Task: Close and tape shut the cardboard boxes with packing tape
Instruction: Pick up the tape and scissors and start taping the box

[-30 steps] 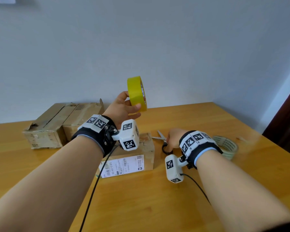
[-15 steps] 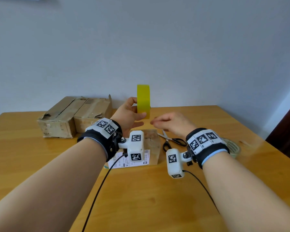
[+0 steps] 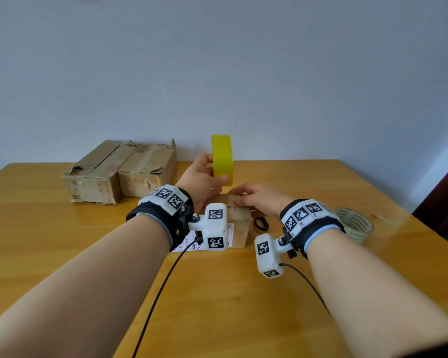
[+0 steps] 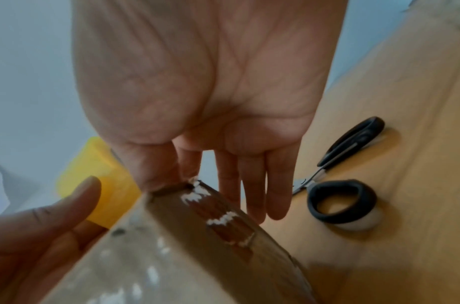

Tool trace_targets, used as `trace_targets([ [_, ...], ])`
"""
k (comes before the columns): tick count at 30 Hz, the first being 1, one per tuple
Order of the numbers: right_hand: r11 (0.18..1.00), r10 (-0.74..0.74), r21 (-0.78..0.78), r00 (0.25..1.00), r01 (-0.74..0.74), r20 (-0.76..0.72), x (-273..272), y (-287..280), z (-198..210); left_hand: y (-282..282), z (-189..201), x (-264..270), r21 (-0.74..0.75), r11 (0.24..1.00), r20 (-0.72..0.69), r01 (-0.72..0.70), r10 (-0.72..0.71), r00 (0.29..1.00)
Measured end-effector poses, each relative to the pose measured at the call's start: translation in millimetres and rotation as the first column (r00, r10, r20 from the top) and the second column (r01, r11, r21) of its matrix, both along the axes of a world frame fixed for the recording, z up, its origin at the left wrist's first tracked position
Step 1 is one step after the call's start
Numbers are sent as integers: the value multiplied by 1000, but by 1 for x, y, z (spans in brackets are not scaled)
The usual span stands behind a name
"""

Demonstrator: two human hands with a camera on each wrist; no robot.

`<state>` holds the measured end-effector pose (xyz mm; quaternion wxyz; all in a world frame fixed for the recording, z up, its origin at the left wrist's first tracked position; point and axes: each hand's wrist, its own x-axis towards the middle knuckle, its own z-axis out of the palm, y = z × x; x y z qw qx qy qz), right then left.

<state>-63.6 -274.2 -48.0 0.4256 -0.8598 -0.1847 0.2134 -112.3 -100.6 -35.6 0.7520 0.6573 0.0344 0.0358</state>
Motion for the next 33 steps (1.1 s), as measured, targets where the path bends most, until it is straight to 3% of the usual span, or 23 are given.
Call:
trace_targets([
  [3, 1000, -9, -16, 998, 8, -57, -1, 3, 0, 2, 1, 3, -4, 1000, -8, -9, 9, 1000],
  [6, 986, -42, -167, 993, 24, -110, -5, 4, 0, 6, 2, 6, -21, 1000, -9, -2, 2, 1000],
  [9, 973, -23, -227, 994, 47, 107, -10, -1, 10, 10, 6, 9, -68, 998, 3, 4, -4, 1000],
  [12, 993, -119, 26, 970, 116, 214, -7, -6, 21, 14, 11, 10, -99, 995, 4, 6, -6, 1000],
  [15, 958, -179, 243, 981, 155, 79, -9, 0, 30, 17, 15, 11, -152, 988, 9, 20, -19, 1000],
  [19, 903, -291, 370, 944, 217, 156, -11, 6, 37, 24, 18, 9, -382, 918, 59, 107, -91, 994],
  [23, 969, -166, 231, 925, 89, 341, -16, 11, 43, 26, 20, 5, -497, 844, 95, 199, -175, 980],
  [27, 991, -112, 16, 746, 135, 656, -22, 19, 54, 21, 17, 0, -502, 831, 87, 241, -229, 970],
  [29, 988, -111, 3, 704, 153, 701, -20, 18, 57, 21, 18, 0, -493, 849, 22, 192, -209, 978],
  [33, 981, -123, -19, 689, 195, 714, -13, 12, 64, 25, 27, 5, -380, 924, -232, -35, -58, 971],
])
